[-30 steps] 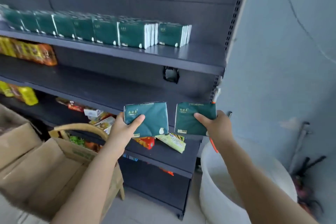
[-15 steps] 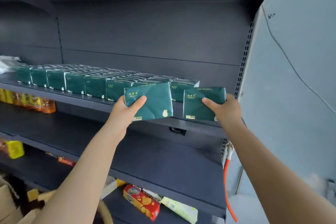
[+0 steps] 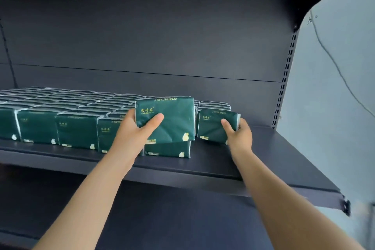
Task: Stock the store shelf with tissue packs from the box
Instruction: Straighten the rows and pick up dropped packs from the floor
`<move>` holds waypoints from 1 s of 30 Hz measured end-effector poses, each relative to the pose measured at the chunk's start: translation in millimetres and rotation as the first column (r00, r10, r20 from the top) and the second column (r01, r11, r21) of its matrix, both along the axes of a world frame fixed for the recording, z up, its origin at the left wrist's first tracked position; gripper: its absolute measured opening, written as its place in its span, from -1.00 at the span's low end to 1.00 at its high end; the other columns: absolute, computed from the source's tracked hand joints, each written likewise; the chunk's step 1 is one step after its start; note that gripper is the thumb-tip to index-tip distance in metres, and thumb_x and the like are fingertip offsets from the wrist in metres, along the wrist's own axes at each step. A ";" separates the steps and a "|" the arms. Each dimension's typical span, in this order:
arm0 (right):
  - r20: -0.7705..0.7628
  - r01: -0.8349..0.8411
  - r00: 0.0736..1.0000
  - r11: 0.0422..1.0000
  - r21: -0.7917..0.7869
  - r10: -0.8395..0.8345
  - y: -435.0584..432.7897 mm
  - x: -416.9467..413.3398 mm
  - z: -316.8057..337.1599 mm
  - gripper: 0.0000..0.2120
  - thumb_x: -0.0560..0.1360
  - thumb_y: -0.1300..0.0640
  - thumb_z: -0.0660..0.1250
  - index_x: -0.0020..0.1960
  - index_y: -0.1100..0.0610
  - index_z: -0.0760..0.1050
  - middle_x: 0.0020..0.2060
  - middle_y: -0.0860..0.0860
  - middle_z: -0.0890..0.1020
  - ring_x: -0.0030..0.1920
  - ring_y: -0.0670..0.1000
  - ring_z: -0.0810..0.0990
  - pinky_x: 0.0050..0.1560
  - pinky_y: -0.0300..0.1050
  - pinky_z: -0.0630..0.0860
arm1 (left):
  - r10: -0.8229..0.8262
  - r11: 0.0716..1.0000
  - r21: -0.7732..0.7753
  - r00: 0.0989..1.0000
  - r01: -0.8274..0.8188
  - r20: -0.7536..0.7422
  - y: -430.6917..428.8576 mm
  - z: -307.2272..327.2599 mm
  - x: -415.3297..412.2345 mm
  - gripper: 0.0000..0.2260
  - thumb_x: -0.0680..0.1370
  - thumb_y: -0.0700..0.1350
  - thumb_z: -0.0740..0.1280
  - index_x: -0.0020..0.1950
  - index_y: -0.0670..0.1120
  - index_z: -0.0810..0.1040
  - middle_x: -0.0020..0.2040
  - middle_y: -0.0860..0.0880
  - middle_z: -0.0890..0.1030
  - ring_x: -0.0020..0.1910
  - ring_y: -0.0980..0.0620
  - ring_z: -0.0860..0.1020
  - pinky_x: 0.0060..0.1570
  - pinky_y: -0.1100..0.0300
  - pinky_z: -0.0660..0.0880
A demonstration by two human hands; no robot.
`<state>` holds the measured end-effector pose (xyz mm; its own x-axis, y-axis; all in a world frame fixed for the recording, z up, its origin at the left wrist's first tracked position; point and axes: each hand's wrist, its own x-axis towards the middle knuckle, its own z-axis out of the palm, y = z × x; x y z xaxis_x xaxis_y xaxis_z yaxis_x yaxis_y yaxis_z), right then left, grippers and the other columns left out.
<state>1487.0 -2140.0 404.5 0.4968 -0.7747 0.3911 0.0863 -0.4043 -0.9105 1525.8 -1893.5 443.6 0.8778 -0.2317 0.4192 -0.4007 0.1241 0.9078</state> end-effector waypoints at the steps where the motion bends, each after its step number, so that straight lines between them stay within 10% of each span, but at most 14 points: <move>1: 0.007 -0.017 1.000 1.000 -0.012 0.017 -0.8 7.1 -2.9 -0.80 0.49 -0.01 0.35 0.03 0.08 0.47 -0.02 0.03 0.59 0.09 0.13 0.56 0.10 0.05 0.51 | -0.010 1.000 -0.003 1.000 0.010 0.006 -1.3 -0.7 3.1 -0.88 0.50 -0.07 0.38 -0.04 0.10 0.47 -0.10 0.19 0.60 -0.28 0.43 0.55 -0.39 0.55 0.39; 5: -0.173 -0.030 0.984 0.999 0.012 0.031 -2.6 23.2 -7.9 -0.36 0.54 -0.02 0.28 0.52 0.02 0.07 0.42 0.06 0.35 0.43 0.11 0.29 0.34 -0.02 0.31 | -0.037 0.999 -0.001 0.999 0.037 0.004 -7.2 -5.1 9.4 -0.81 0.49 -0.07 0.39 0.08 0.04 0.50 -0.06 0.18 0.63 -0.18 0.38 0.58 -0.25 0.43 0.44; 16: -0.311 -0.059 0.949 0.998 -0.032 0.046 -12.7 9.2 6.9 -0.45 0.51 -0.05 0.32 0.36 0.21 0.25 0.22 0.12 0.51 -0.06 0.10 0.59 -0.19 -0.20 0.41 | -0.089 0.995 0.043 0.995 0.091 -0.038 -29.1 -11.1 1.3 -0.86 0.49 -0.07 0.40 0.00 0.07 0.50 -0.03 0.12 0.63 -0.05 0.23 0.59 -0.26 0.42 0.45; 19: -0.161 -0.010 0.987 0.998 -0.060 0.000 -6.7 -19.9 11.8 -0.49 0.55 -0.03 0.27 0.41 0.18 0.28 0.31 0.06 0.47 0.25 0.04 0.46 0.09 -0.22 0.32 | -0.084 0.995 0.044 0.995 0.086 -0.046 -33.2 -12.5 -4.3 -0.85 0.50 -0.08 0.40 0.04 0.03 0.53 0.02 0.07 0.63 -0.02 0.18 0.59 -0.29 0.45 0.47; 23: 0.113 -0.197 0.975 0.980 0.034 0.192 21.5 -62.2 12.2 -0.80 0.59 0.02 0.20 0.08 0.10 0.52 -0.06 -0.04 0.65 -0.04 -0.09 0.59 0.00 -0.19 0.51 | -0.083 0.994 0.073 0.996 0.086 -0.045 -40.0 -14.7 -14.3 -0.78 0.48 -0.06 0.41 0.11 -0.02 0.53 -0.02 0.11 0.64 -0.02 0.18 0.59 -0.12 0.30 0.47; 30: 0.144 -0.375 0.918 0.927 0.021 0.368 56.3 -85.2 7.3 -0.87 0.46 0.12 0.41 0.00 -0.01 0.54 -0.15 -0.14 0.67 -0.20 -0.20 0.63 -0.22 -0.36 0.52 | -0.080 0.985 0.156 0.997 0.079 0.003 -60.3 -19.4 -35.3 -0.75 0.45 -0.01 0.44 0.08 0.02 0.50 0.00 0.09 0.64 0.01 0.12 0.60 0.06 0.15 0.51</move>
